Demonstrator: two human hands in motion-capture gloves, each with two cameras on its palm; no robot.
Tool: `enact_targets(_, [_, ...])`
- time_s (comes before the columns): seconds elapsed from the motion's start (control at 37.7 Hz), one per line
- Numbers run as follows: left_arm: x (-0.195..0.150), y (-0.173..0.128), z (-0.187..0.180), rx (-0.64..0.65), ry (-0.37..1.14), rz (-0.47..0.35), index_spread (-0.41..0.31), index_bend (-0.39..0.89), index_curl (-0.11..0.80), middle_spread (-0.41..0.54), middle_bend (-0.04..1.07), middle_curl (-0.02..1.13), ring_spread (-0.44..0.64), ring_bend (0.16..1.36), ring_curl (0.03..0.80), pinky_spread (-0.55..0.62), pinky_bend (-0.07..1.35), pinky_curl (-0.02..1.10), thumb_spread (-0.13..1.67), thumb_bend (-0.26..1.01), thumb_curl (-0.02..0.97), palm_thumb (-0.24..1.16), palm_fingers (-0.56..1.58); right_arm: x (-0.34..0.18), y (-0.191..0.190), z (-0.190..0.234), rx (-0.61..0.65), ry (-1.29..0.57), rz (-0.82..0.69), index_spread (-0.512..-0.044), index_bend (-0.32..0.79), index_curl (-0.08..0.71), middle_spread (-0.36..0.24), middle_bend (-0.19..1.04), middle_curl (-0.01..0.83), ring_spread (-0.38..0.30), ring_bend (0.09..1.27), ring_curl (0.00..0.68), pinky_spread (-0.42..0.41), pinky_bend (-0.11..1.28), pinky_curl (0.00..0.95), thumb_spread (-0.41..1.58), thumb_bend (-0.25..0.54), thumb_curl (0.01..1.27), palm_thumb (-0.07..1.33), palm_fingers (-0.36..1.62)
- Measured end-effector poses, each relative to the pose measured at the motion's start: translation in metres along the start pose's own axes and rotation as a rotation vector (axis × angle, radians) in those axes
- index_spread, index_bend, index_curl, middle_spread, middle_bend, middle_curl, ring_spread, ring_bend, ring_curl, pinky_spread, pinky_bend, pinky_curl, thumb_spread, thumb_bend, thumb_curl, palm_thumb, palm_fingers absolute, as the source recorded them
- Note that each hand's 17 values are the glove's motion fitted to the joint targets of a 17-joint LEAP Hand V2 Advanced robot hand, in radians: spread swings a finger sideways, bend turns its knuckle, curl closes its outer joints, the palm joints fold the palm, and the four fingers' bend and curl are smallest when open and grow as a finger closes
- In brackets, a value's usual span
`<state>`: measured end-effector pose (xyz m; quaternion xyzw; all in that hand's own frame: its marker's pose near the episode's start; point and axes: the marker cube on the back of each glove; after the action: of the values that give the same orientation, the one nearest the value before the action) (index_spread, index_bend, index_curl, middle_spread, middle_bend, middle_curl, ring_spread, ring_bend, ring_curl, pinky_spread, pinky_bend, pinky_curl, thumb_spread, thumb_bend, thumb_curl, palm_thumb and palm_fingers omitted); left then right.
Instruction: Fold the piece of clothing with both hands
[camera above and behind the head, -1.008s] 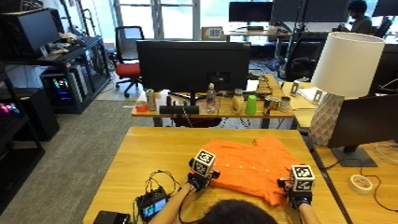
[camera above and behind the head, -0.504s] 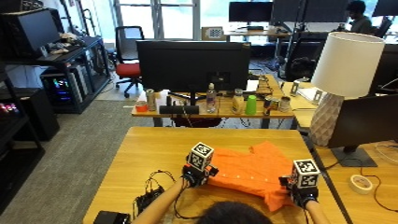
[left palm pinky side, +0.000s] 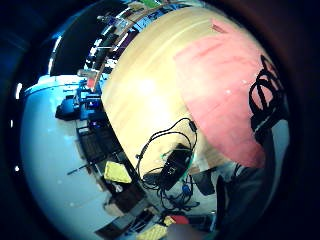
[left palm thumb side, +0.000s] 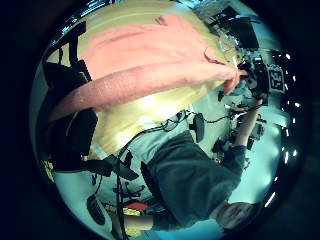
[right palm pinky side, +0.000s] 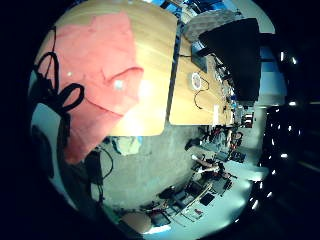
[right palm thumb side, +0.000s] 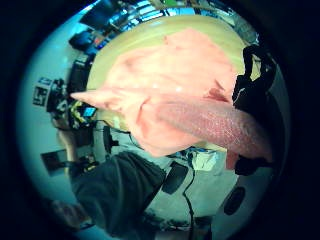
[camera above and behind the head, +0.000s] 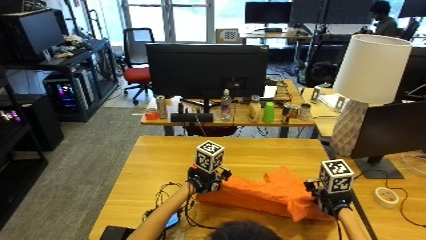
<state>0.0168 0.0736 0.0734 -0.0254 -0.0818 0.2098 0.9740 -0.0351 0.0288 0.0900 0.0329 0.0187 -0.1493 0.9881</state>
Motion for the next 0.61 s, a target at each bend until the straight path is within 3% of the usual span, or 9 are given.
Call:
enact_targets(0.29, [-0.016,-0.025,-0.048,0.034,-0.025,-0.061,-0.326,0.17,0.455,-0.341,0.29,0.49,-0.38,0.48,0.416,-0.46,0.56,0.41,1.18,-0.01,0.265,0.72,1.28,0.012,-0.029,-0.041,-0.017,-0.018,0.045,-0.26,0.16,0.404,-0.161,0.41,0.507,-0.229,0.7,0.471,-0.334,0.69,0.429,0.99,-0.014,0.34,1.16,1.32])
enact_targets(0.61, [-0.033,-0.056,-0.063,-0.005,0.037,-0.133,-0.325,0.17,0.454,-0.342,0.3,0.5,-0.38,0.49,0.421,-0.46,0.55,0.41,1.19,-0.01,0.264,0.73,1.28,0.018,-0.065,-0.054,-0.041,-0.028,0.109,-0.261,0.16,0.407,-0.162,0.41,0.51,-0.23,0.7,0.472,-0.331,0.69,0.432,1.01,-0.012,0.33,1.16,1.32])
